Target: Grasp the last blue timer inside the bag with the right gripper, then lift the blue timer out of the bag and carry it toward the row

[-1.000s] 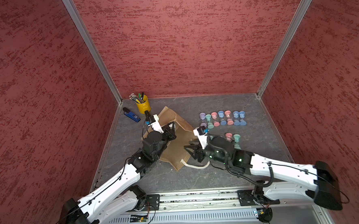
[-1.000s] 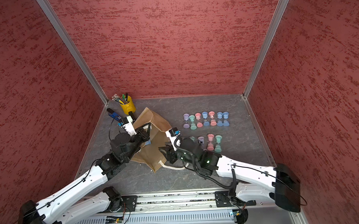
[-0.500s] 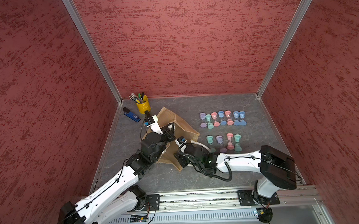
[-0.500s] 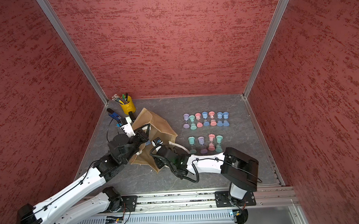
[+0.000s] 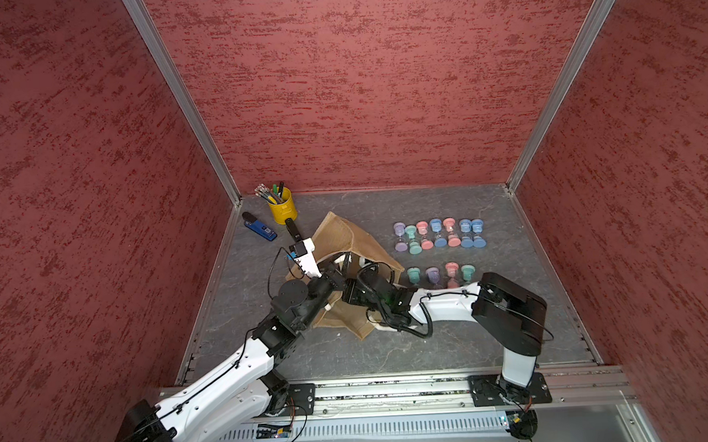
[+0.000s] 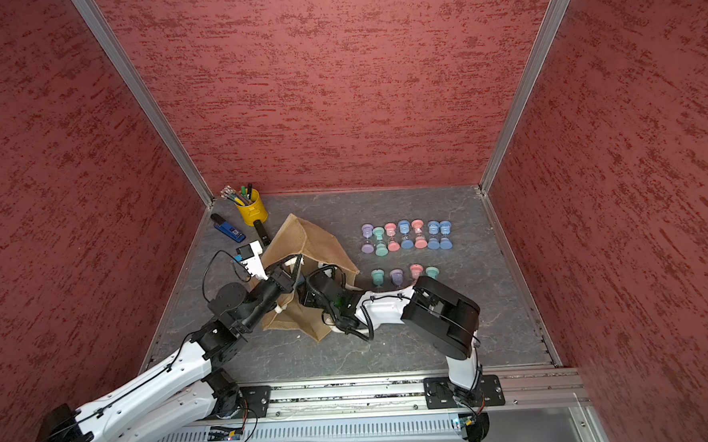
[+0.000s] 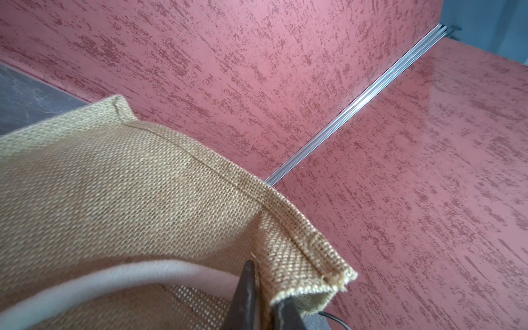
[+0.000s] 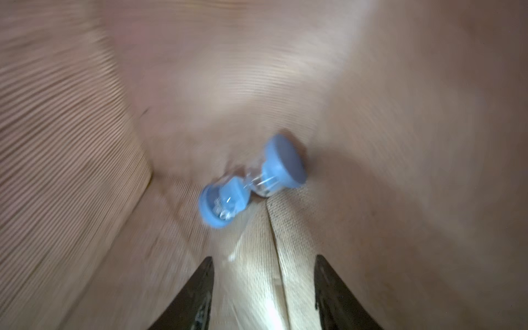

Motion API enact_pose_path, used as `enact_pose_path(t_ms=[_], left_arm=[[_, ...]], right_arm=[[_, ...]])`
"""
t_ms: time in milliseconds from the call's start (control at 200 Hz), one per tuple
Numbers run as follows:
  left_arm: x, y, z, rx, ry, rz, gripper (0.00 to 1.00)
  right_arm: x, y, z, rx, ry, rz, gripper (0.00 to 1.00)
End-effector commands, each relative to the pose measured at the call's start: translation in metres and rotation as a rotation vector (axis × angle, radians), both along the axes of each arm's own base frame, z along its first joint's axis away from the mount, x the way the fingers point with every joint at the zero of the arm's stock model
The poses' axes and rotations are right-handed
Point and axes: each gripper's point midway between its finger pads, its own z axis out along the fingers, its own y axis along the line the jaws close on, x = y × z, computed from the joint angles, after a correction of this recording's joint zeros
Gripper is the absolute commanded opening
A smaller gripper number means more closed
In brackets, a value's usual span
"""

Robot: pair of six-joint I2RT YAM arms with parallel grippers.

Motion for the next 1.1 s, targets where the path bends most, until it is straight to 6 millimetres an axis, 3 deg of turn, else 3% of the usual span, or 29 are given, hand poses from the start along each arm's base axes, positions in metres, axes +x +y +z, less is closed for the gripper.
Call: enact_pose_path(t_ms=[0,200,351,591,661,822,982,1092], left_arm=[[-0.008,0.001,0.029,-0.107,-0.077,-0.027,0.0],[-0.013,-0.001,0.028,-0.171,-0.053,-0.049,0.0],[-0.019,-0.001,0.028,-0.206,-0.05,-0.054,0.0],[-0.029,0.004,0.044,-0.261,-0.065,-0.062,0.0],[-0.031,0.007,0.046,-0.265,-0.067,-0.063,0.0],[-0.038,0.01,0.05,-0.27,-0.077,-0.076,0.0],[-0.041,0.015,0.053,-0.253,-0.093,-0.066,0.0],[-0.039,0.019,0.051,-0.236,-0.096,-0.046,0.0]], right_arm=[[0.002,0.026,0.017,0.211,0.168,-0.072,0.58],[0.025,0.031,0.008,0.282,0.246,-0.196,0.6],[0.038,0.02,-0.017,0.285,0.344,-0.372,0.6],[0.078,0.01,-0.031,0.324,0.266,-0.497,0.61],[0.089,0.006,-0.025,0.333,0.197,-0.498,0.6],[0.106,-0.002,0.013,0.283,-0.062,-0.439,0.54],[0.103,-0.015,0.057,0.248,-0.321,-0.344,0.44],[0.095,-0.011,0.079,0.193,-0.436,-0.247,0.35]])
